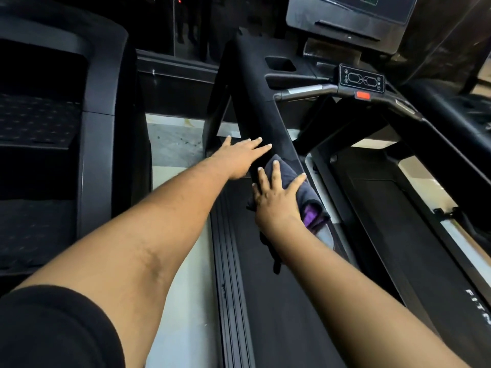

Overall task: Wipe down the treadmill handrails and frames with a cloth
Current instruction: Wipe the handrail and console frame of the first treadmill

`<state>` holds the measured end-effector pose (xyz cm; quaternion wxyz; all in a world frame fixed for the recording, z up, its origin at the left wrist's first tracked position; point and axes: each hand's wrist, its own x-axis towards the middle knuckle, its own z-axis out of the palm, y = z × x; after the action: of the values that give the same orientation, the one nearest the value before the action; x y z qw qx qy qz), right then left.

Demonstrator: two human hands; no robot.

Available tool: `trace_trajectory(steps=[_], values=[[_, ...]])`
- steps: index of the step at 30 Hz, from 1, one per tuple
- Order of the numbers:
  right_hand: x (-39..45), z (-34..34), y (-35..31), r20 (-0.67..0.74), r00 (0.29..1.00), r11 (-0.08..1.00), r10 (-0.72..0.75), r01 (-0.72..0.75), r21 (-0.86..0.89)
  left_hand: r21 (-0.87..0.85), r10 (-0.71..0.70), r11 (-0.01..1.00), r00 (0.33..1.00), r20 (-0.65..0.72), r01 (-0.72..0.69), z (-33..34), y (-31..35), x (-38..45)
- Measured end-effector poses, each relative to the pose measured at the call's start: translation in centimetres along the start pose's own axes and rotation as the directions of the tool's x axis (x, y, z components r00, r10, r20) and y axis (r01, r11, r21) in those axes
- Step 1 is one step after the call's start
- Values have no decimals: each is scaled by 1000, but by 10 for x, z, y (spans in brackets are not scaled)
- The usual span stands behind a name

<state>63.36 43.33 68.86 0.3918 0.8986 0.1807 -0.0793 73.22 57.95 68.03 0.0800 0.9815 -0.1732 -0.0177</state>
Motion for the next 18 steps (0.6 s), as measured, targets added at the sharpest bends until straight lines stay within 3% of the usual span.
trace_trajectory(steps=[3, 7, 10, 14, 18], values=[[-38, 15, 8, -22, 996, 996, -83, 84, 41, 7, 26, 1000, 1000, 4, -26, 7, 3, -2], [-68, 21, 36, -35, 999, 934, 18, -4, 356, 7, 38, 999, 999, 8, -38, 6, -1, 0], [-22, 4, 44, -27, 994, 866, 103, -76, 493, 30, 56, 998, 998, 5, -56, 3, -6, 1], [18, -5, 56, -64, 989, 817, 132, -72, 572, 44, 43, 998, 999, 7, -44, 0, -13, 3], [-20, 22, 65, -95, 982, 784, 165, -72, 616, 50, 89, 995, 996, 14, -89, -1, -15, 8]])
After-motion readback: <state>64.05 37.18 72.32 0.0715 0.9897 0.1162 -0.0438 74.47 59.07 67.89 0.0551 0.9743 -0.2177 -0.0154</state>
